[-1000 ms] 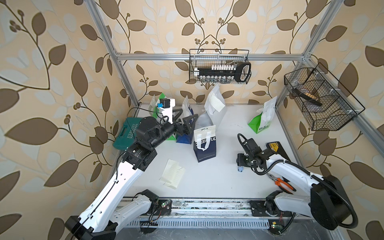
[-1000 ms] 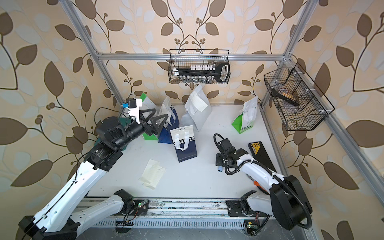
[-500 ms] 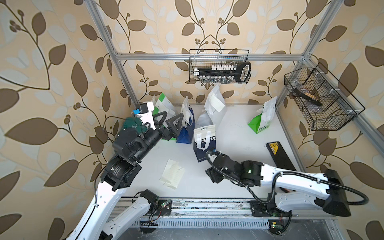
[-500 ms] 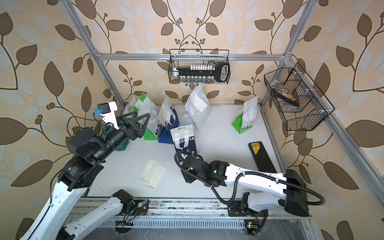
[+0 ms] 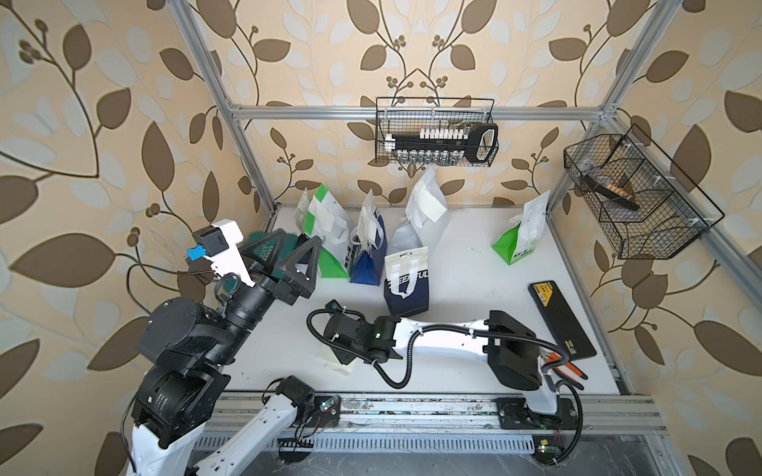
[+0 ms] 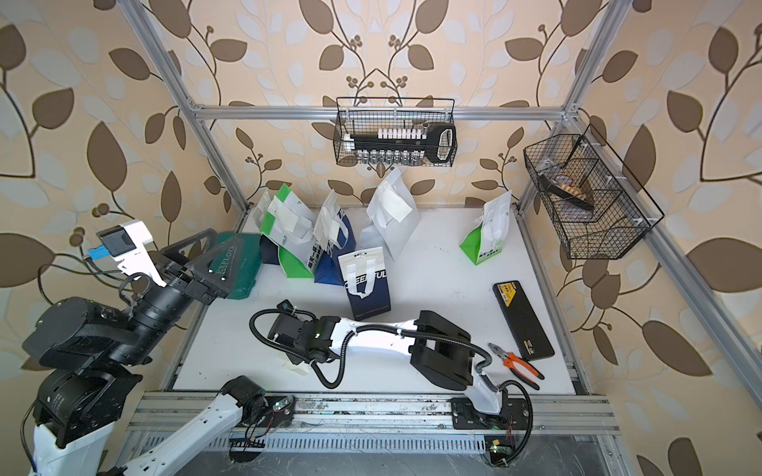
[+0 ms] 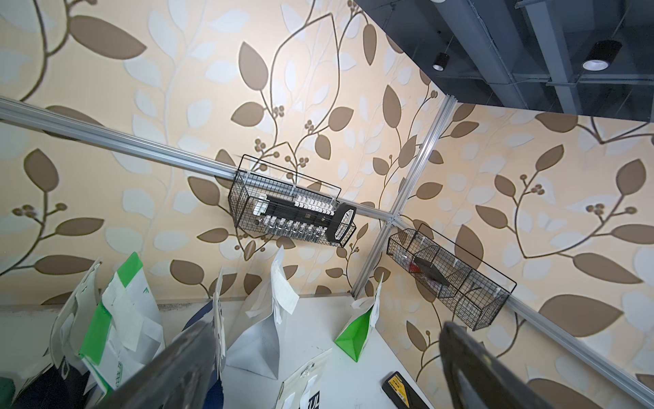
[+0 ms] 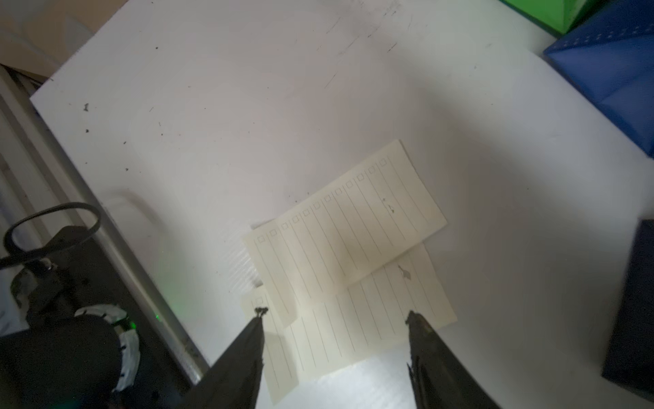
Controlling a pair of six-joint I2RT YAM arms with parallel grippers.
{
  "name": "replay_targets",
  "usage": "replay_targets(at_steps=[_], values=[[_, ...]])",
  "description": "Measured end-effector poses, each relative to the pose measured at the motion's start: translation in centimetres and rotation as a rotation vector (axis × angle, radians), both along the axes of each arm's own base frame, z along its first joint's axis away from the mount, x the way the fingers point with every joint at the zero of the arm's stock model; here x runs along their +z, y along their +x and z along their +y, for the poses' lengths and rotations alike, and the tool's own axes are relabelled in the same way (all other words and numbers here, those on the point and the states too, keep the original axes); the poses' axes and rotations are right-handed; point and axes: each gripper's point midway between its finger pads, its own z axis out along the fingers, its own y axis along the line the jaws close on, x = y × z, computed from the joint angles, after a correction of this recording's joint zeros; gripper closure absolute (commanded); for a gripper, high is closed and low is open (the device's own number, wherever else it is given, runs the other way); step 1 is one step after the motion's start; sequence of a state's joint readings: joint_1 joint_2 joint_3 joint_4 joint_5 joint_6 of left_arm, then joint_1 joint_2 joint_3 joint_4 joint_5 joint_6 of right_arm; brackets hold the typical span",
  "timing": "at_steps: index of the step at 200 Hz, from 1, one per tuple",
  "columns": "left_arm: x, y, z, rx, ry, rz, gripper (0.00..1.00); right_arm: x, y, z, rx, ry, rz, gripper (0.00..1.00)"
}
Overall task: Staple the receipts to the bags
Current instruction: Pick up the receipt from the center of the board.
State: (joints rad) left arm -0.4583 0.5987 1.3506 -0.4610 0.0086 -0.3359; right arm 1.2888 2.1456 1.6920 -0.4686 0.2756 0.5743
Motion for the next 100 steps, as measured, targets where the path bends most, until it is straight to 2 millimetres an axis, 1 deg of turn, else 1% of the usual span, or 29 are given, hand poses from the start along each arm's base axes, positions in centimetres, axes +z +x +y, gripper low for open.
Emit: replay_targets(at_steps=[11,23,54,70,84,100], values=[[0.0,-0.2,0.1,0.0,0.003,-0.001,0.01,-1.0,0.7,0.3,-0.043,-0.004,0.012,0.36],[-0.2,-0.3,0.1,0.0,0.008,0.001,0.01,-2.0,1.6,0.2,-0.102,-0.007,0.024,0.37],[-0.4,-0.4,0.1,-0.003,0.023,0.002,0.01,-3.8,4.1,-1.0,-0.276,-0.007,0.041,0.37],[-0.5,-0.6,0.1,-0.006,0.025,0.002,0.01,-4.4,5.0,-1.5,-0.35,-0.006,0.05,0.38],[-0.5,-0.7,0.1,-0.007,0.026,0.001,0.01,-4.8,5.6,-1.6,-0.398,-0.004,0.058,0.41],[-0.5,-0.7,0.1,-0.01,0.028,0.002,0.01,-5.5,6.3,-1.3,-0.428,0.003,0.066,0.47]])
